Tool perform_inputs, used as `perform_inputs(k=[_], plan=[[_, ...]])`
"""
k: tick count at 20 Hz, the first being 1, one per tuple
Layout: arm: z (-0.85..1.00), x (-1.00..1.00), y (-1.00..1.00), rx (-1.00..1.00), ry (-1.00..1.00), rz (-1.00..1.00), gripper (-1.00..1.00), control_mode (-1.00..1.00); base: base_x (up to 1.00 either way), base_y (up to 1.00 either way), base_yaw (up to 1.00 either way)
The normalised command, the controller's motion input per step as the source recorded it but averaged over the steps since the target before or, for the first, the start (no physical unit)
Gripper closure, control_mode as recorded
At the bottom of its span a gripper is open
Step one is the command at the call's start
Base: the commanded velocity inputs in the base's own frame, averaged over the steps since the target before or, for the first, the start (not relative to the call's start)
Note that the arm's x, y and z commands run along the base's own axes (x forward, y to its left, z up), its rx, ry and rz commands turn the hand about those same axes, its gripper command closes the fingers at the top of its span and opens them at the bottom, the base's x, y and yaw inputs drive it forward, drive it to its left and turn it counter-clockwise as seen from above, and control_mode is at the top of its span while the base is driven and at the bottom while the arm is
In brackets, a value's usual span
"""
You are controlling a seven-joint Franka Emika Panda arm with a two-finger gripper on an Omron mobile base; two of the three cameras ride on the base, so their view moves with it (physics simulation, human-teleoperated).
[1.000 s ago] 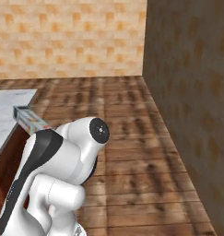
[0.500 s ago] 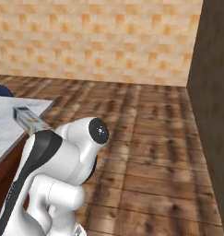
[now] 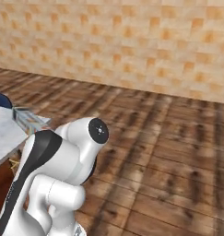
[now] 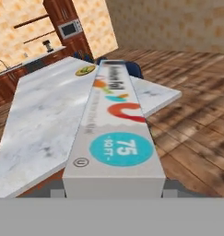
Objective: Retrieve the tupperware and aluminum foil from the cabinet and place them on the dining counter near the plate with lemon wedge and fish to prepare for storing leftovers.
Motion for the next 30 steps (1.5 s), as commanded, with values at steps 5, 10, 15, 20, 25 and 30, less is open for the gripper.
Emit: perform_inputs(k=[5,10,15,20,25,30], plan=[[0.0,0.0,0.0,0.0,0.0,0.0,1.0,1.0,1.0,-0.5,0.37],[0.0,0.0,0.0,0.0,0.0,0.0,1.0,1.0,1.0,-0.48,0.39],[0.0,0.0,0.0,0.0,0.0,0.0,1.0,1.0,1.0,-0.36,0.44],[0.0,0.0,0.0,0.0,0.0,0.0,1.0,1.0,1.0,-0.38,0.46],[0.0,0.0,0.0,0.0,0.0,0.0,1.0,1.0,1.0,-0.28,0.51],[0.0,0.0,0.0,0.0,0.0,0.0,1.0,1.0,1.0,-0.21,0.53]])
